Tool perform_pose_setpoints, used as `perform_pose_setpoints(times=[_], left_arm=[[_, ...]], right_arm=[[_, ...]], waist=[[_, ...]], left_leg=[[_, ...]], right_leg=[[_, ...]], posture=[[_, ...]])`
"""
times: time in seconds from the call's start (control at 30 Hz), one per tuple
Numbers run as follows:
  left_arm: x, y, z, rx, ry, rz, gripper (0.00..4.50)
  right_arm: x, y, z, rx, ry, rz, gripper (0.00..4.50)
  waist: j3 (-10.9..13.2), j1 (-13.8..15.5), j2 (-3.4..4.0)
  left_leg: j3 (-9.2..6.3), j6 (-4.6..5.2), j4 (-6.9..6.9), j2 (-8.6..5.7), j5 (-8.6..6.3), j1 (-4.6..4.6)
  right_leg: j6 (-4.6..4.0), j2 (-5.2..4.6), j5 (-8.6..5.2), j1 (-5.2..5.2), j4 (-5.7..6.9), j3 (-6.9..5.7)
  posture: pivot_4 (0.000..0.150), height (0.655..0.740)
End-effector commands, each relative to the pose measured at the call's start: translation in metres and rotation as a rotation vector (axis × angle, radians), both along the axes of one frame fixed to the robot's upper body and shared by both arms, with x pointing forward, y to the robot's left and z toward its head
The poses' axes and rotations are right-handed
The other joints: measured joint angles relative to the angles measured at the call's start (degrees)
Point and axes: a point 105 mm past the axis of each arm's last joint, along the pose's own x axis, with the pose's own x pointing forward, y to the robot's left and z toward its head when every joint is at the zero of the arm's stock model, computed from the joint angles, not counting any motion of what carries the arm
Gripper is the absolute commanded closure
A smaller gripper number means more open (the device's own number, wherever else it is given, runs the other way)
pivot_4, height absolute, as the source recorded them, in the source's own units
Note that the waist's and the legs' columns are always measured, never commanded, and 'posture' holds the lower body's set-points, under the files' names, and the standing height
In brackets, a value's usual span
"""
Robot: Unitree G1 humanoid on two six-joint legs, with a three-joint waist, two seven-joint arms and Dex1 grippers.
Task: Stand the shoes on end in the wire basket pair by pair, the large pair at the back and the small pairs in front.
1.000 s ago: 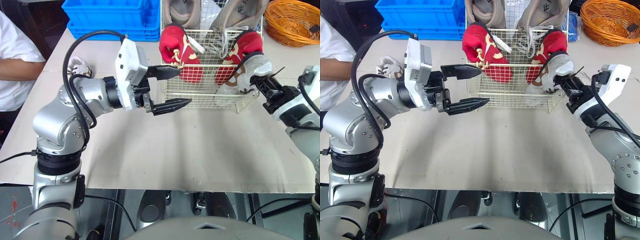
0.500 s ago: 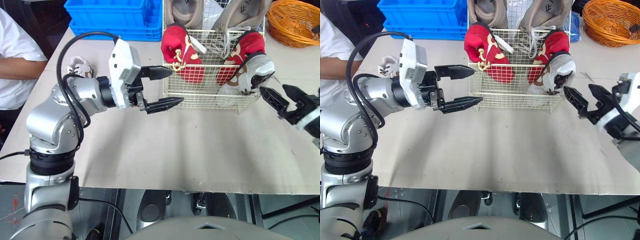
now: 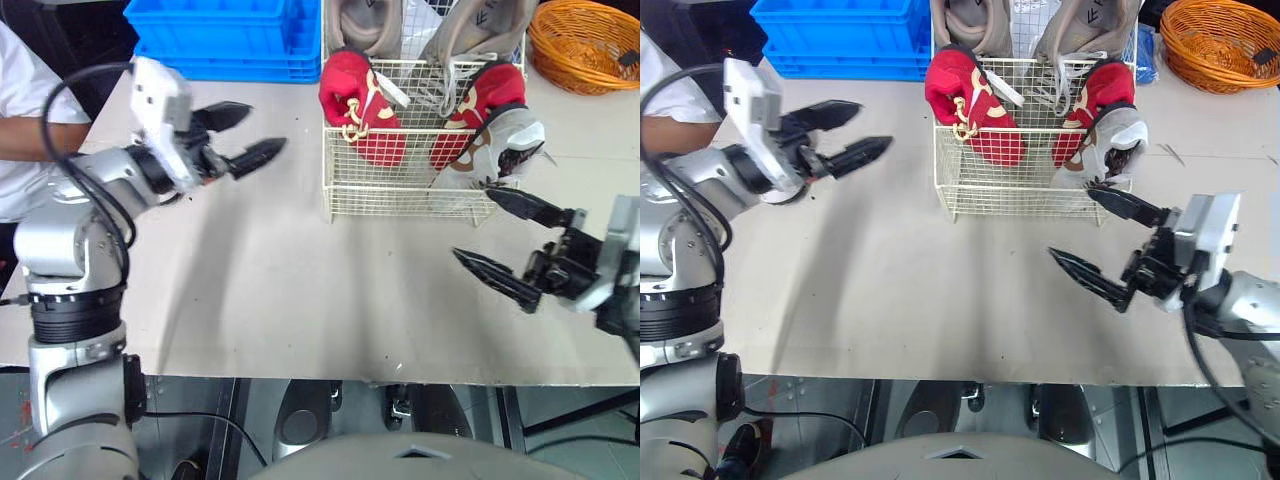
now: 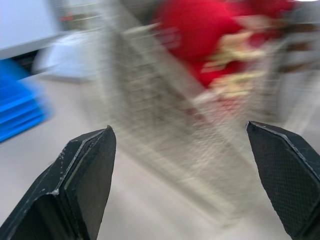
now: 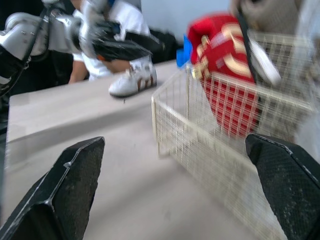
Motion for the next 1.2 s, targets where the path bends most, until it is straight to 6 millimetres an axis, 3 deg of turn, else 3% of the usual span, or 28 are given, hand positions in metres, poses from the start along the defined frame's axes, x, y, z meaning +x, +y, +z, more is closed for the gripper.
perform_pose_setpoints(times=[0.03,0.3,0.47,0.53,0.63,0.73,0.97,1.1,1.2], left_arm=[[0.006,0.043,0.014,-0.007,-0.057,0.171,0.00],[0.020,0.125,-0.003,-0.047,0.046,0.445,0.00],[0.032,0.153,-0.012,-0.066,0.125,0.534,0.00],[0.038,0.162,-0.020,0.003,0.159,0.589,0.00],[0.045,0.167,-0.016,-0.017,0.178,0.633,0.00],[0.050,0.176,-0.027,0.005,0.230,0.720,0.00],[0.062,0.168,-0.048,0.037,0.295,0.764,0.00],[0.065,0.167,-0.051,0.056,0.287,0.779,0.00],[0.066,0.168,-0.045,0.041,0.253,0.788,1.22]], right_arm=[[-0.004,0.011,0.000,-0.026,-0.096,0.028,0.04],[-0.001,0.012,-0.010,-0.030,-0.122,0.040,0.04],[0.003,0.014,-0.012,-0.032,-0.136,0.045,0.04],[0.004,0.014,-0.013,-0.034,-0.140,0.046,0.04],[0.005,0.014,-0.013,-0.037,-0.145,0.044,0.04],[0.006,0.015,-0.015,-0.041,-0.150,0.037,0.04],[0.008,0.016,-0.016,-0.039,-0.159,0.028,0.04],[0.008,0.015,-0.016,-0.043,-0.164,0.026,0.04],[0.008,0.015,-0.016,-0.045,-0.166,0.021,0.00]], waist=[[-0.01,0.05,-0.03],[-0.07,-0.01,-0.21],[-0.10,0.13,-0.33],[-0.12,0.09,-0.39],[-0.12,-0.03,-0.62],[-0.17,-0.06,-0.81],[-0.17,-0.11,-0.84],[-0.17,-0.13,-0.94],[-0.17,-0.14,-0.94]], left_leg=[[0.00,0.00,0.00,0.00,0.00,-0.03],[0.02,0.00,0.02,-0.01,0.00,-0.04],[0.02,-0.01,0.03,-0.01,0.00,-0.06],[0.02,0.00,0.05,-0.01,0.00,-0.08],[0.12,0.00,0.06,-0.02,0.00,-0.10],[0.11,-0.01,0.08,0.00,0.01,-0.27],[0.16,-0.01,0.10,0.00,0.01,-0.27],[0.16,-0.01,0.11,0.00,0.01,-0.30],[0.17,-0.01,0.11,0.00,0.01,-0.30]], right_leg=[[0.00,0.00,0.00,-0.03,0.00,0.01],[0.00,-0.01,0.00,-0.05,0.05,-0.02],[0.00,-0.01,0.00,-0.09,0.10,-0.04],[0.00,-0.01,0.00,-0.09,0.11,-0.06],[0.00,-0.03,0.00,-0.14,0.13,-0.01],[0.00,-0.02,0.00,-0.34,0.20,-0.03],[0.00,-0.06,0.00,-0.34,0.21,-0.02],[0.00,-0.07,0.00,-0.39,0.21,-0.02],[0.00,-0.08,0.01,-0.39,0.22,-0.02]], posture=[[0.150,0.6860],[0.150,0.6860],[0.150,0.6860],[0.150,0.6860],[0.150,0.6860],[0.150,0.6860],[0.150,0.6860],[0.150,0.6860],[0.150,0.6860]])
